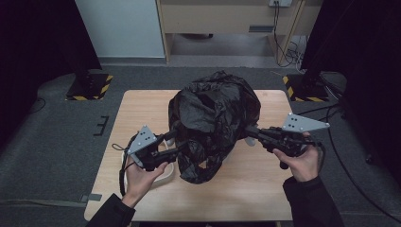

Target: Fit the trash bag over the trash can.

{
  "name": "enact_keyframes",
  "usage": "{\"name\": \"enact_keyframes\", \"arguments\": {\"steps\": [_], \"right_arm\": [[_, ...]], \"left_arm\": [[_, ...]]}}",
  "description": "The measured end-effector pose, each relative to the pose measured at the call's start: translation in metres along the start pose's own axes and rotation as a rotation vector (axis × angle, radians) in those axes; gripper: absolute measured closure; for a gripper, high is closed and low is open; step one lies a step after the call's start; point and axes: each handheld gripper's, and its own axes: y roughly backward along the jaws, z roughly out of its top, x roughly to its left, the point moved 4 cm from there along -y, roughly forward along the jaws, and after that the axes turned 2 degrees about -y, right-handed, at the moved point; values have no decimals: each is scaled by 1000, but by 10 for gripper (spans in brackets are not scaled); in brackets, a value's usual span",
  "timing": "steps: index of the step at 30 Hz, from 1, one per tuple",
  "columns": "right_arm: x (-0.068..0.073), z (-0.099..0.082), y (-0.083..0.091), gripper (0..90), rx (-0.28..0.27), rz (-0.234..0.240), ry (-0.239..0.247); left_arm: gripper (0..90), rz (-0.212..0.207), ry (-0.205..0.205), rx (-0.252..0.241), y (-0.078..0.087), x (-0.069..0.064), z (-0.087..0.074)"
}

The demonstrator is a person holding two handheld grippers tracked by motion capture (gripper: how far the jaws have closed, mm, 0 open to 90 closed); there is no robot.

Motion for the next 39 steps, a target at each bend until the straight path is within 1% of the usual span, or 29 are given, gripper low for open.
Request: {"name": "enact_keyframes", "arguments": {"steps": [2,5,6,9,13,15,17,19,20,21,23,24,26,27,29,30,31,32,34,35,36,37,38,39], "right_arm": [[-5,-3,3,900,30,-24,-5],[-17,-12,6,900,66,-52,-39],[-22,-16,6,900,86,-68,-47],[-32,-27,4,900,134,-109,-55],[-39,-39,-2,900,174,-130,-64],[-40,-42,-6,900,188,-140,-57],[-41,-44,-8,900,191,-148,-52],[-42,-45,-9,900,193,-155,-47],[-43,-46,-9,900,193,-160,-45],[-44,-46,-8,900,195,-167,-47],[-44,-46,-8,900,188,-169,-48],[-45,-46,-7,900,186,-167,-48],[-45,-42,-5,822,154,-154,-54],[-45,-40,-3,754,141,-150,-66],[-46,-37,1,613,119,-154,-80],[-47,-36,3,576,110,-152,-83],[-49,-35,5,526,99,-151,-81],[-50,-34,7,487,94,-148,-87],[-55,-33,13,450,63,-159,-99],[-57,-32,15,417,52,-165,-111],[-59,-32,17,385,37,-171,-121],[-61,-31,20,356,19,-181,-132],[-62,-30,21,330,11,-187,-138],[-64,-28,23,274,-8,-200,-147]], "left_arm": [[446,2,4,-2,0,1,0],[446,2,3,3,0,1,-1],[446,2,3,3,0,1,-1],[445,0,5,10,-1,1,-2],[435,6,9,3,0,3,-1],[424,11,11,-9,3,4,1],[407,19,21,-32,7,7,5],[381,42,25,-56,14,13,10],[371,42,25,-56,14,13,10],[361,69,31,-76,20,19,13],[341,94,37,-85,25,26,15],[333,114,46,-89,27,31,15],[314,147,58,-85,31,41,13],[307,160,63,-82,33,45,12],[292,203,77,-69,37,59,7],[287,220,90,-60,38,65,4],[279,237,94,-52,40,71,1],[271,255,112,-34,41,79,-4],[240,284,123,4,42,91,-14],[231,300,128,28,42,98,-20],[228,320,141,57,43,106,-29],[215,328,150,71,43,111,-34],[210,344,158,96,43,119,-42],[201,361,163,119,44,126,-50]]}}
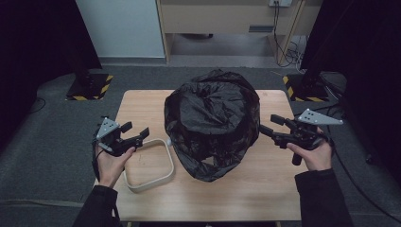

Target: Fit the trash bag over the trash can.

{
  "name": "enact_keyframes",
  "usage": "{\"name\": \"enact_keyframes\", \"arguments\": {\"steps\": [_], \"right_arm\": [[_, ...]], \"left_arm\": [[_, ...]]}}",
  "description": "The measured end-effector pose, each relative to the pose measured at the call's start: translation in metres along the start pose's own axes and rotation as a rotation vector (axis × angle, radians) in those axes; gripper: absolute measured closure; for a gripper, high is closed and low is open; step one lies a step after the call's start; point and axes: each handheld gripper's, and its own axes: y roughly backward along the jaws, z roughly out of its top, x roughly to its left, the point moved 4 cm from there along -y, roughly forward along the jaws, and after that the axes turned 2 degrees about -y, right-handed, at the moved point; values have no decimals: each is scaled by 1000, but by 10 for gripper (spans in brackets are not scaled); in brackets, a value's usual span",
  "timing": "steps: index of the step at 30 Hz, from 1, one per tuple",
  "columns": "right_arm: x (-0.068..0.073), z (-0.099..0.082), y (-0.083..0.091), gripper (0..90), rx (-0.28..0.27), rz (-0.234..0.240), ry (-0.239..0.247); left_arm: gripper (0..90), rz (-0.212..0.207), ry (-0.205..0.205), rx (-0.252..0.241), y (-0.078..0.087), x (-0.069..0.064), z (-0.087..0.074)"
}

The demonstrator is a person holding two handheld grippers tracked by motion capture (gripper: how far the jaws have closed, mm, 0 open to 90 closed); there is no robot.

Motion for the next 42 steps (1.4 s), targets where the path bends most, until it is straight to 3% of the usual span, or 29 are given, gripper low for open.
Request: {"name": "enact_keyframes", "arguments": {"steps": [1,3,5,6,7,14,16,25,30,38,42], "right_arm": [[0,0,0,274,0,0,0],[-3,5,3,232,-40,-24,-11],[-4,7,5,212,-65,-33,-22],[-4,8,5,200,-73,-35,-28],[-4,8,6,189,-84,-39,-30],[-1,10,4,185,-80,-21,-11],[0,10,3,185,-81,-20,-9],[17,28,-7,217,-119,1,-2],[25,44,-13,227,-170,0,-8],[39,85,-26,211,-237,5,-26],[46,105,-35,204,-245,-1,-9]], "left_arm": [[195,0,0,0,0,0,0],[182,47,29,65,-7,21,-20],[167,70,46,117,-10,34,-33],[160,70,46,117,-10,34,-33],[153,94,60,164,-13,46,-47],[135,170,54,362,-20,74,-92],[136,178,50,386,-21,78,-98],[134,185,58,418,-25,80,-110],[127,185,74,437,-27,79,-115],[70,180,81,425,-29,78,-116],[54,178,81,424,-30,77,-117]]}}
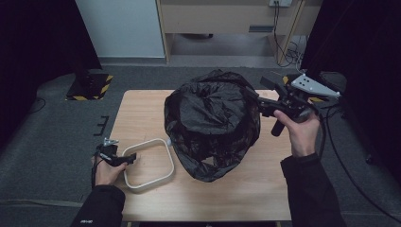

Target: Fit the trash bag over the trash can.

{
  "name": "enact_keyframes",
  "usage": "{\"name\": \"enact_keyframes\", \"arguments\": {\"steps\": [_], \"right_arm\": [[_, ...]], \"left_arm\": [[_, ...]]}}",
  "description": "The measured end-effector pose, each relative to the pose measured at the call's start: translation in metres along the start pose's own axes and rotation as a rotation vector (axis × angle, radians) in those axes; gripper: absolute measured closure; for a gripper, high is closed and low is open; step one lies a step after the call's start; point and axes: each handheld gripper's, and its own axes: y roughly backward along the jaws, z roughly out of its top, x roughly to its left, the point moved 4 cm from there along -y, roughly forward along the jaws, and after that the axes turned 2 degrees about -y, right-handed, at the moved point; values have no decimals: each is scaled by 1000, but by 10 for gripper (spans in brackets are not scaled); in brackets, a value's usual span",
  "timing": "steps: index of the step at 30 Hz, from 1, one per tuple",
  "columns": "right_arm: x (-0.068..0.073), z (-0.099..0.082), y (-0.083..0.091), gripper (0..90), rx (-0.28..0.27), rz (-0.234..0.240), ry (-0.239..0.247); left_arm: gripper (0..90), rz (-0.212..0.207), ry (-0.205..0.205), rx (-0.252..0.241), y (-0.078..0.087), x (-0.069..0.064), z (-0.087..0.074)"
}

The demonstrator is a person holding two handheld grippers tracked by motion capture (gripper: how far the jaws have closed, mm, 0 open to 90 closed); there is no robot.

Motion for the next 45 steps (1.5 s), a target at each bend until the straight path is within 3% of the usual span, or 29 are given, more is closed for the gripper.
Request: {"name": "enact_keyframes", "arguments": {"steps": [15,22,27,35,38,45], "right_arm": [[30,50,-38,209,-13,18,38],[41,53,-61,252,7,29,74],[50,51,-80,282,23,46,72],[70,28,-120,340,151,77,122],[71,8,-130,356,255,59,153],[61,-42,-139,320,484,34,165]], "left_arm": [[33,-14,-61,14,-3,-9,0],[27,-12,-102,37,-4,-12,1],[25,-23,-122,40,-5,-14,1],[26,-25,-145,49,-6,-16,1],[29,-25,-145,50,-6,-15,2],[29,-26,-146,50,-6,-15,2]]}}
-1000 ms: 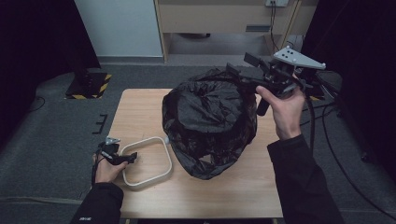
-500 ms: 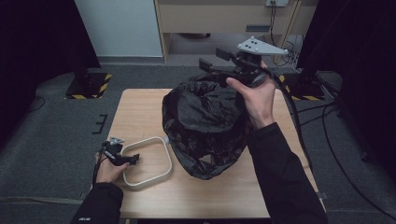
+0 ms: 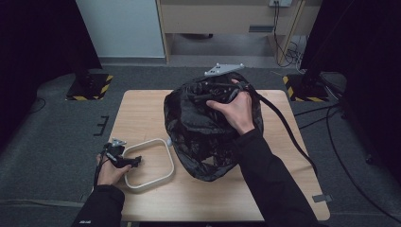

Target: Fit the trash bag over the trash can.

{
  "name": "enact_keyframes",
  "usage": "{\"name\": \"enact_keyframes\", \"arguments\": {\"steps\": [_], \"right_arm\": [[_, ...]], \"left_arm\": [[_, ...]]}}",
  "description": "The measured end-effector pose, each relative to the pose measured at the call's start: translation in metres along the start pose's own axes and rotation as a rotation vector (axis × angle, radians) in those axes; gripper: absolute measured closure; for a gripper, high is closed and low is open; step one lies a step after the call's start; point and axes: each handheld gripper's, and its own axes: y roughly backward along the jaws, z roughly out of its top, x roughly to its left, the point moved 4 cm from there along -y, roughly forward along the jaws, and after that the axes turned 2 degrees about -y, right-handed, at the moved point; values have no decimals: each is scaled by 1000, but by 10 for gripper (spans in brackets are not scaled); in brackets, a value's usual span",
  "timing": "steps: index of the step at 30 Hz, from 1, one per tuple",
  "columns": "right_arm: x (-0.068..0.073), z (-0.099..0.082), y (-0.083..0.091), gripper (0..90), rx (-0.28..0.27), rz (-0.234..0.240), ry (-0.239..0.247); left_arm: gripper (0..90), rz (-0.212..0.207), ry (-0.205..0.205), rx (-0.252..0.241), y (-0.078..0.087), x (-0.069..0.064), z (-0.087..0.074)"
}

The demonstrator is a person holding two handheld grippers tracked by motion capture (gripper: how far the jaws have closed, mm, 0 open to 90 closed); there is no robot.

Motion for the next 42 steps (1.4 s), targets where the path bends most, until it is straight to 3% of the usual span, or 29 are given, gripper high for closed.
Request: {"name": "enact_keyframes", "arguments": {"steps": [7,17,21,25,26,28,29,30,32,34,35,37,40,42], "right_arm": [[3,-16,-15,182,123,-2,2],[0,-31,-26,140,238,-6,-50],[0,-30,-25,157,234,-4,-64],[-1,-25,-20,160,183,-13,-54],[0,-20,-15,155,128,-18,-54],[0,-19,-13,149,111,-21,-59],[-2,-13,-6,148,48,-46,-54],[-2,-11,-4,153,35,-53,-53],[-2,-6,2,214,-7,-70,-52],[-1,-3,6,410,-39,-76,-57],[1,-1,9,557,-64,-74,-54],[4,0,9,698,-67,-69,-49],[7,-1,6,755,-46,-69,-44],[9,-5,-2,770,13,-38,-45]], "left_arm": [[29,-1,1,-2,0,0,0],[29,-1,0,-1,0,0,0],[28,-1,-2,0,0,0,0],[22,-4,-3,-2,-1,0,0],[20,-4,-3,-3,-1,0,0],[12,-6,-4,-4,-1,0,0],[8,-8,-5,-5,-1,-1,0],[7,-8,-5,-6,-1,-1,0],[1,-11,-5,-7,-1,-1,0],[0,-12,-6,-7,-1,-1,0],[0,-11,-10,-5,-1,-1,0],[0,-10,-11,-3,-1,-1,0],[0,-10,-11,-4,-1,-1,0],[0,-11,-11,-4,-1,-1,0]]}}
